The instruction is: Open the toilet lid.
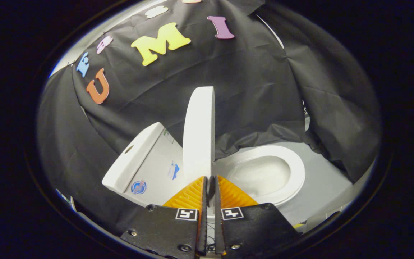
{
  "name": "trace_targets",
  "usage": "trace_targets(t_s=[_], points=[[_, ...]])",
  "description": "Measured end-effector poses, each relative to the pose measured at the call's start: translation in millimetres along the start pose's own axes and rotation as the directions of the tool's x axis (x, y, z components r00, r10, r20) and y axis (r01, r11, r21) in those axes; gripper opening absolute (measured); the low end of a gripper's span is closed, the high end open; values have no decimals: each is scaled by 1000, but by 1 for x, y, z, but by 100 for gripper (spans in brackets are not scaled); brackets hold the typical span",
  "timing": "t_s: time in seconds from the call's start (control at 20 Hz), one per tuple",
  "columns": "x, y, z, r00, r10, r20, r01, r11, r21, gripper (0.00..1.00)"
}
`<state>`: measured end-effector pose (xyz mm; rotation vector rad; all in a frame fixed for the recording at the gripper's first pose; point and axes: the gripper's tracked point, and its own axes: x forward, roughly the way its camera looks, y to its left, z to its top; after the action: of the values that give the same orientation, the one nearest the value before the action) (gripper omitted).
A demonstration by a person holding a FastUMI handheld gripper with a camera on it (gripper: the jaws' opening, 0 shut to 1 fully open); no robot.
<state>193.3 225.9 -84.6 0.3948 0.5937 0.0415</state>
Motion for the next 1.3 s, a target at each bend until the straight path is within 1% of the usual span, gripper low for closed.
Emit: trace_targets(t_s=[0.15, 0.35, 0.5, 0.75, 1.0, 1.3], points=[[1, 16, -2, 1000, 2, 1, -2, 1000, -28, 12], [2, 39, -5, 1000, -4, 9, 5, 995, -96, 13], [3, 52, -6, 1000, -8, 12, 9, 994, -113, 14], [7, 76, -13, 1000, -6, 17, 9, 983, -182, 15], [12, 98, -19, 1000, 6, 18, -2, 977, -212, 15], [16, 115, -27, 999, -10, 40, 21, 965, -263, 15]])
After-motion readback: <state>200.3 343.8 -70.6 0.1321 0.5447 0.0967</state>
